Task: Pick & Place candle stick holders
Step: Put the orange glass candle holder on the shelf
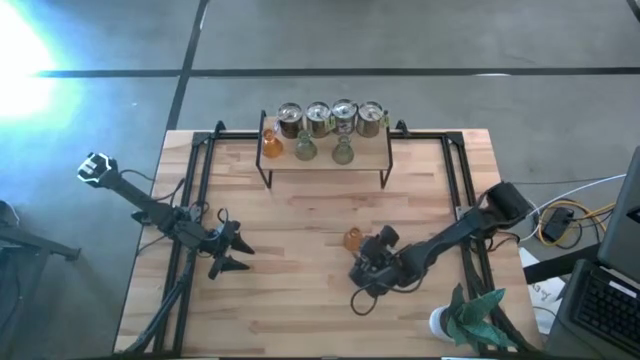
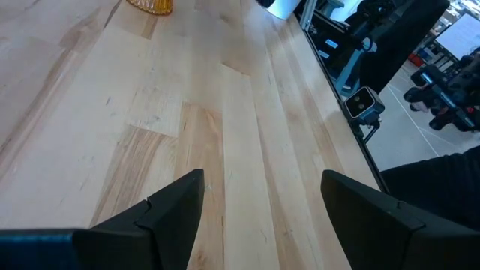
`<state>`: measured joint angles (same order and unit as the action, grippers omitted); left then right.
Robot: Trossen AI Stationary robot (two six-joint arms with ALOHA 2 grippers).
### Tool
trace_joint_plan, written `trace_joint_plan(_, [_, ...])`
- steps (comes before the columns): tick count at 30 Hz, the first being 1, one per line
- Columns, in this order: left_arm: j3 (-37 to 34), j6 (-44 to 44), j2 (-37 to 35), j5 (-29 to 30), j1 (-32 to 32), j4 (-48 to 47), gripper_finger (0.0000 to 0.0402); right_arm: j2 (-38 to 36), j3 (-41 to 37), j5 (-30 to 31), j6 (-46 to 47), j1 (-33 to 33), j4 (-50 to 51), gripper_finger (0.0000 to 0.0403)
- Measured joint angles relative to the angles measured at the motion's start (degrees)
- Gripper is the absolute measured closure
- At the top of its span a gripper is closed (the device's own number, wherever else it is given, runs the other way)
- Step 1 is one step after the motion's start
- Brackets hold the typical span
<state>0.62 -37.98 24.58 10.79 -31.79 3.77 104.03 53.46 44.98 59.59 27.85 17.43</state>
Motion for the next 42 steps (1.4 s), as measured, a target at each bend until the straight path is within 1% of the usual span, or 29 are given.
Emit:
trace_joint_plan(2, [0.0,0.0,0.0,0.0,0.0,0.0,0.0128,1.0,0.1,0.8,0.3,-0.5,0.1,0.0182])
trace_joint_plan(5, [0.0,0.0,0.0,0.0,0.0,0.0,0.0128,1.6,0.1,1.8,3.4,-1.7,0.1,0.0173])
trace_joint_plan(9, [0.0,0.0,0.0,0.0,0.0,0.0,0.0128,1.7,0.2,1.3,6.2,-3.2,0.3,0.0155])
trace_joint_plan(16, [0.0,0.0,0.0,0.0,0.0,0.0,0.0128,1.8,2.6,1.6,-2.1,-4.1,-0.1,0.0131])
trace_joint_plan(19, [0.0,0.0,0.0,0.0,0.0,0.0,0.0128,2.7,3.2,1.7,-3.0,-4.8,-0.3,0.0127])
trace_joint_plan(23, [0.0,0.0,0.0,0.0,0.0,0.0,0.0128,2.9,3.2,1.7,-3.0,-5.9,-0.5,0.0126])
trace_joint_plan(29, [0.0,0.0,0.0,0.0,0.0,0.0,0.0128,2.9,3.6,1.7,-2.0,-7.5,-0.9,0.0136])
trace_joint_plan(34, [0.0,0.0,0.0,0.0,0.0,0.0,0.0128,2.9,3.6,1.8,-1.6,-8.3,-5.0,0.0137])
trace_joint_plan(38, [0.0,0.0,0.0,0.0,0.0,0.0,0.0128,2.9,3.6,4.4,-1.6,-8.9,-5.9,0.0133])
trace_joint_plan(42, [0.0,0.0,0.0,0.0,0.0,0.0,0.0128,2.9,3.5,4.5,-1.5,-10.1,-5.9,0.0146])
